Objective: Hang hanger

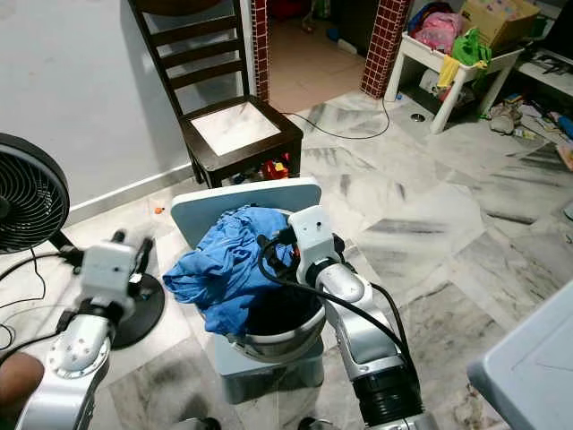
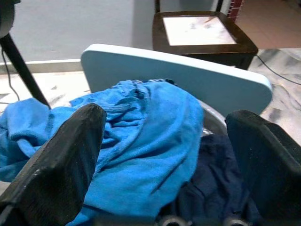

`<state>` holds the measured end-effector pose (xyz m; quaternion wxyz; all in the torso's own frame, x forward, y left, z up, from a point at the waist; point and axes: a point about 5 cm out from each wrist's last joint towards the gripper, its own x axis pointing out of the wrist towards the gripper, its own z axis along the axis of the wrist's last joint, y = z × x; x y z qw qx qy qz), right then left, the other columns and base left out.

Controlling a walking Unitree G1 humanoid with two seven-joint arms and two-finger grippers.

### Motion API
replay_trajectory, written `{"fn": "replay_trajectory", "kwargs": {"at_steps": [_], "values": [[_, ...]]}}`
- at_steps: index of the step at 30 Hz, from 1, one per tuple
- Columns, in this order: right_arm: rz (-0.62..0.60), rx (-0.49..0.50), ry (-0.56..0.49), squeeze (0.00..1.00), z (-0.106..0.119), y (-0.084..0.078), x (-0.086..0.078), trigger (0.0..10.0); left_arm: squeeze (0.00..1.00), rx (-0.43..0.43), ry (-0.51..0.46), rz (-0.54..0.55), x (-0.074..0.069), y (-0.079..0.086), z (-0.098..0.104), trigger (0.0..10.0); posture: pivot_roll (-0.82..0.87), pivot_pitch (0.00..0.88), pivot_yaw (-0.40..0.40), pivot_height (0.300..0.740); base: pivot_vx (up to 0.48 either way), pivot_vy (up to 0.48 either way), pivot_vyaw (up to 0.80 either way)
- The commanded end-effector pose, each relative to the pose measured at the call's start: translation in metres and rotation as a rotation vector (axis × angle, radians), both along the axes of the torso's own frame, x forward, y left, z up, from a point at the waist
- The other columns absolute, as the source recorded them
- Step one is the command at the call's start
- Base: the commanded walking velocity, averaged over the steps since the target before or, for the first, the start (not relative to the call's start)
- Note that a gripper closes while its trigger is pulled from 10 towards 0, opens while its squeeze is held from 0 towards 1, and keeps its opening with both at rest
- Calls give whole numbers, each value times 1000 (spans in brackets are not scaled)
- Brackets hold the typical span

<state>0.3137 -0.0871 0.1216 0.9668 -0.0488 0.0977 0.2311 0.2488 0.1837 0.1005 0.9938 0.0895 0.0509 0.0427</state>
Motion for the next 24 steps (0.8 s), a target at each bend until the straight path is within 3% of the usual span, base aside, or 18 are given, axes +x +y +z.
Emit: {"fn": "replay_trajectory", "kwargs": {"at_steps": [1, 2, 7, 15, 16, 17, 24], "values": [[-4, 6, -16, 0, 3, 2, 2, 10000, 1000, -71, 45, 40, 1, 4, -7, 10000, 93, 80, 0, 740, 0, 0, 0], [-1, 8, -18, 0, 4, 3, 2, 10000, 1000, -129, 70, 51, 4, 2, -12, 10000, 87, 79, -1, 740, 0, 0, 0], [-5, 1, -22, 0, 4, 0, 2, 10000, 1000, -223, 110, 32, 19, -10, -19, 10000, 69, 81, 0, 740, 0, 0, 0], [-23, -16, -19, 0, 3, -9, -2, 10000, 1000, -212, 187, -20, 42, -14, -33, 10000, 39, 101, -3, 740, 0, 0, 0], [-22, -17, -18, 0, 3, -9, -3, 10000, 694, -217, 204, -29, 43, -14, -35, 10000, 33, 107, -6, 740, 0, 0, 0], [-21, -17, -17, 0, 3, -9, -3, 10000, 0, -226, 221, -35, 45, -14, -38, 10000, 31, 108, -7, 740, 0, 0, 0], [-15, -25, -17, 0, 5, -11, -4, 10000, 0, -282, 303, -66, 62, -18, -48, 10000, 14, 118, -13, 740, 0, 0, 0]]}}
